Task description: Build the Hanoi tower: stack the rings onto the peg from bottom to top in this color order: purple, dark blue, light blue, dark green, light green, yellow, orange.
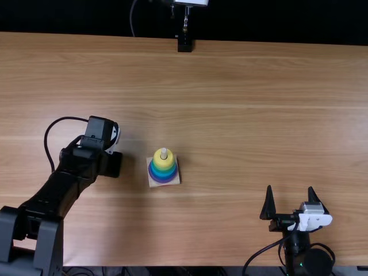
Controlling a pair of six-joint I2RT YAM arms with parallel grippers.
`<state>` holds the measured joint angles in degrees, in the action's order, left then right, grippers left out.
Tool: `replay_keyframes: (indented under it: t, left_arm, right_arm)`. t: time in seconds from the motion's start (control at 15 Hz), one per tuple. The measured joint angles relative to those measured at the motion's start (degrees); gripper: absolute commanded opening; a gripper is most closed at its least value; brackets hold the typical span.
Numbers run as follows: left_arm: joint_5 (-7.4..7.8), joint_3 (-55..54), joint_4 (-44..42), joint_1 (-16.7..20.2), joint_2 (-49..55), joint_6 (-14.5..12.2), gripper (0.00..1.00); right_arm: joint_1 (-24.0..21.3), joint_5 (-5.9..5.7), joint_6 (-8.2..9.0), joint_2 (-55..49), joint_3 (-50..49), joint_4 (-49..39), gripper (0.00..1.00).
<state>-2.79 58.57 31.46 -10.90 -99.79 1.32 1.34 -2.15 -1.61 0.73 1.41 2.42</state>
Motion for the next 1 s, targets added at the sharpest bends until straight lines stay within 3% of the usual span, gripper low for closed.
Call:
replay_keyframes:
  t: [0.33, 0.53, 0.8, 1.0]
  left_arm:
    - [0.00, 16.37, 21.77, -0.48, 0.00, 0.00, 0.00]
    - [0.09, 24.11, 31.54, -4.02, 0.00, 0.17, 0.00]
    - [0.04, 34.75, 39.91, -9.38, 0.00, 0.55, 0.00]
    - [0.04, 39.52, 42.27, -12.48, 0.00, 3.67, 0.00]
  right_arm:
    - [0.00, 0.04, 0.02, 0.00, 0.00, -0.02, 1.00]
    - [0.00, 0.02, 0.00, 0.00, 0.00, -0.02, 1.00]
    - [0.00, 0.02, 0.02, 0.00, 0.00, 0.00, 1.00]
    - [0.00, 0.02, 0.00, 0.00, 0.02, 0.00, 1.00]
